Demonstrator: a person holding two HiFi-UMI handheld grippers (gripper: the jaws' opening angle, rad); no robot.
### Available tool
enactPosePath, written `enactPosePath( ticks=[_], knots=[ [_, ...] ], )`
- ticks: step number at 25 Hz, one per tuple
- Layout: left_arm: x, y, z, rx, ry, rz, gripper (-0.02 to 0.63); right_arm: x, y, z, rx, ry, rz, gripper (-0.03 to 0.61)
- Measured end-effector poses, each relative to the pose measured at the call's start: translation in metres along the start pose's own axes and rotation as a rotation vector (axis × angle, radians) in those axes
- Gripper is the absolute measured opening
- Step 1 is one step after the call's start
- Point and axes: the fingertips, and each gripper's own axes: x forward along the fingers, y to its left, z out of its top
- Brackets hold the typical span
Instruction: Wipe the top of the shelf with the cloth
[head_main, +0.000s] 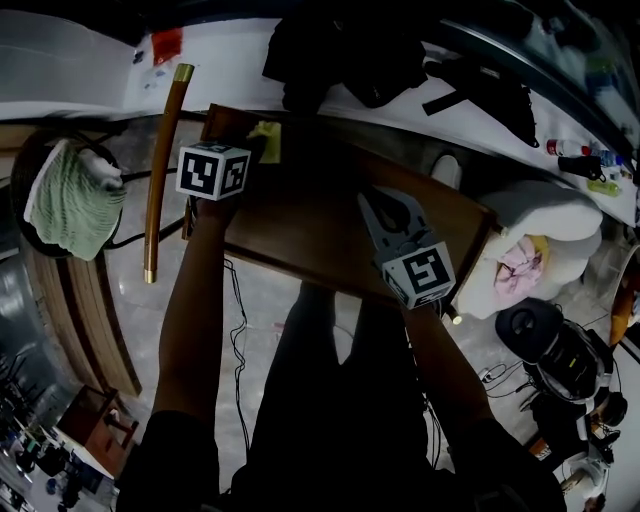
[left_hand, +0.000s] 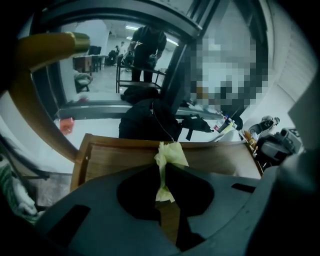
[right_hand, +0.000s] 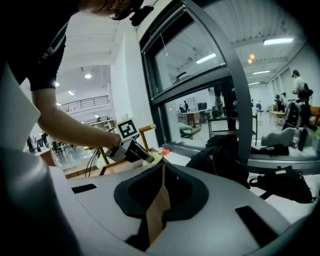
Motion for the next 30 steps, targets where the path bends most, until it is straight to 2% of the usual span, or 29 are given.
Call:
enactPosePath(
  ticks=[7,12,16,18,20,22,25,30],
  knots=[
    [-0.014,0.036,0.001,-0.079,-0.026,0.079,0.041,0.005,0.001,0.001,0.002,0.017,0.009,0.027],
    [-0.029,0.068,0.000,-0.103,-0.044,0.214,0.040,-0.005,-0.003,-0.001,-0.004,0.011,0.023,0.028],
    [-0.032,0.070,0.002,-0.092,-0.053,0.263,0.040,-0.028,-0.014,-0.006,0.002,0.014,0.005,0.028],
    [-0.032,0.058,0.002,-0.088,-0.065,0.261,0.038,-0.042,-0.023,-0.008,-0.002,0.012,-0.012,0.027],
    [-0.027,0.026,0.003,-0.087,-0.093,0.201,0.038,-0.057,-0.034,-0.009,0.012,0.008,-0.031,0.028],
    [-0.014,-0.027,0.004,-0.073,-0.123,0.116,0.038,-0.076,-0.048,-0.009,0.040,0.003,-0.057,0.028],
    [0.019,-0.136,0.002,-0.031,-0.123,-0.056,0.037,-0.113,-0.075,-0.018,0.030,0.000,-0.103,0.028],
    [0.076,-0.313,-0.008,0.023,-0.054,-0.334,0.037,-0.179,-0.124,-0.033,0.071,-0.003,-0.204,0.028]
  ],
)
